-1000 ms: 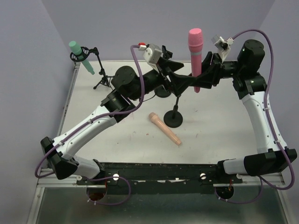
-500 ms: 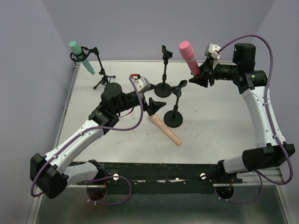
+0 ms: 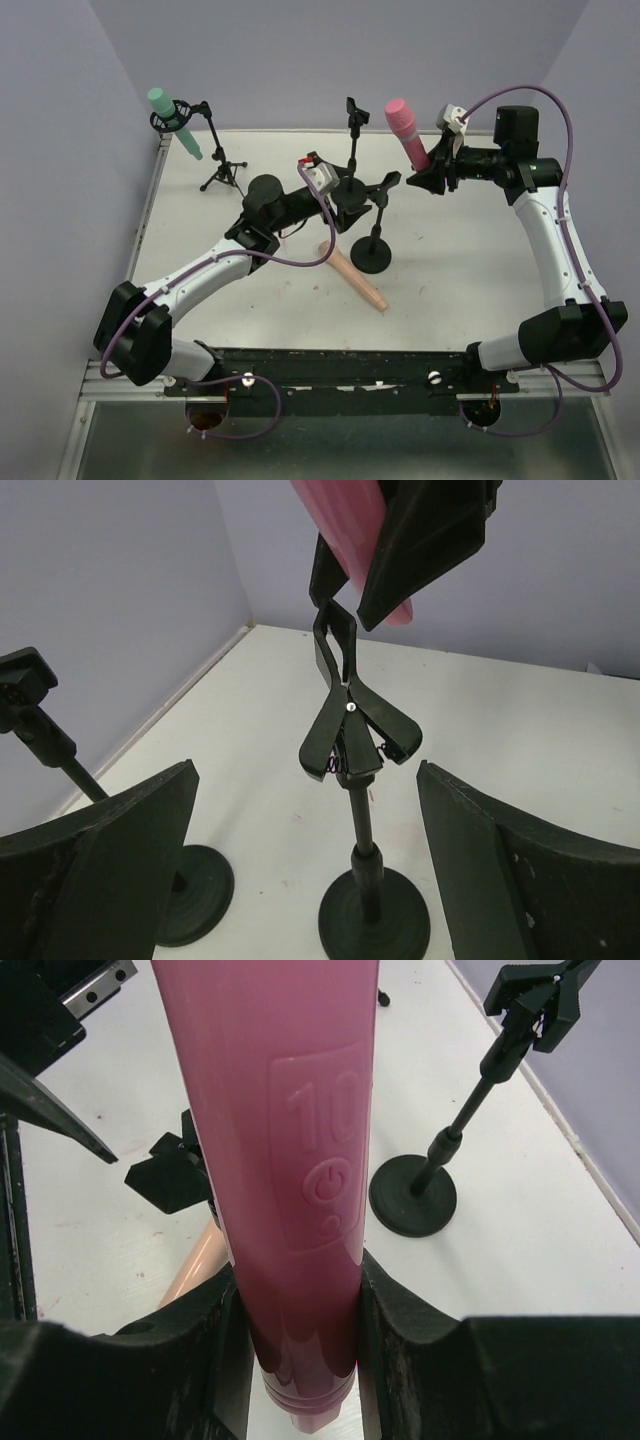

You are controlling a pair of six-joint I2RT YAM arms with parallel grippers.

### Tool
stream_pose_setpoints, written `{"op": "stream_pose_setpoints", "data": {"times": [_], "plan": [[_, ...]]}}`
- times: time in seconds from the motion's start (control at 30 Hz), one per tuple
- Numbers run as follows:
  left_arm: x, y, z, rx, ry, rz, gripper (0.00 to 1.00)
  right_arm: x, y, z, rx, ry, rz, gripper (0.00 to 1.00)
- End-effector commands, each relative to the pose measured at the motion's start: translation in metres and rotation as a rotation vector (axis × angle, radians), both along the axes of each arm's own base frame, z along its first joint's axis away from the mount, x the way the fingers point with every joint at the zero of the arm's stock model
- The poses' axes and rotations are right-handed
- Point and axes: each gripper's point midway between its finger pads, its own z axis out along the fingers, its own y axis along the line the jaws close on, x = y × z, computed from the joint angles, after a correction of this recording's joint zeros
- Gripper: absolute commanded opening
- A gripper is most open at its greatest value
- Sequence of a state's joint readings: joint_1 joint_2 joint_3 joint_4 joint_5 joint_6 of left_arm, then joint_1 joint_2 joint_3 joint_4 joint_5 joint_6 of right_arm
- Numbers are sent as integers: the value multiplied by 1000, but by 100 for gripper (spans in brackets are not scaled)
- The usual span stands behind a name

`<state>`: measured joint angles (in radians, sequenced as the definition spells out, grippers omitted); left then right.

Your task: Attach the microphones to the stand

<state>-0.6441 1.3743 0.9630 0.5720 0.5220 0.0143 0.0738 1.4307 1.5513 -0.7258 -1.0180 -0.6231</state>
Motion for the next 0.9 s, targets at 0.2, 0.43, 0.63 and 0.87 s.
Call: {"op": "stream_pose_setpoints", "data": {"times": [0.2, 0.43, 0.63, 0.87], "plan": [[-13, -24, 12, -69, -61, -39, 98, 4, -2, 3, 29, -14, 0, 7], [-1, -30, 2, -98, -34, 96, 98, 6, -2, 0, 43, 1, 4, 7], [3, -32, -5, -98, -15, 130, 94, 7, -2, -1, 42, -1, 9, 7], [2, -35, -10, -84, 1, 133, 80, 12, -2, -9, 33, -9, 26, 8]]}}
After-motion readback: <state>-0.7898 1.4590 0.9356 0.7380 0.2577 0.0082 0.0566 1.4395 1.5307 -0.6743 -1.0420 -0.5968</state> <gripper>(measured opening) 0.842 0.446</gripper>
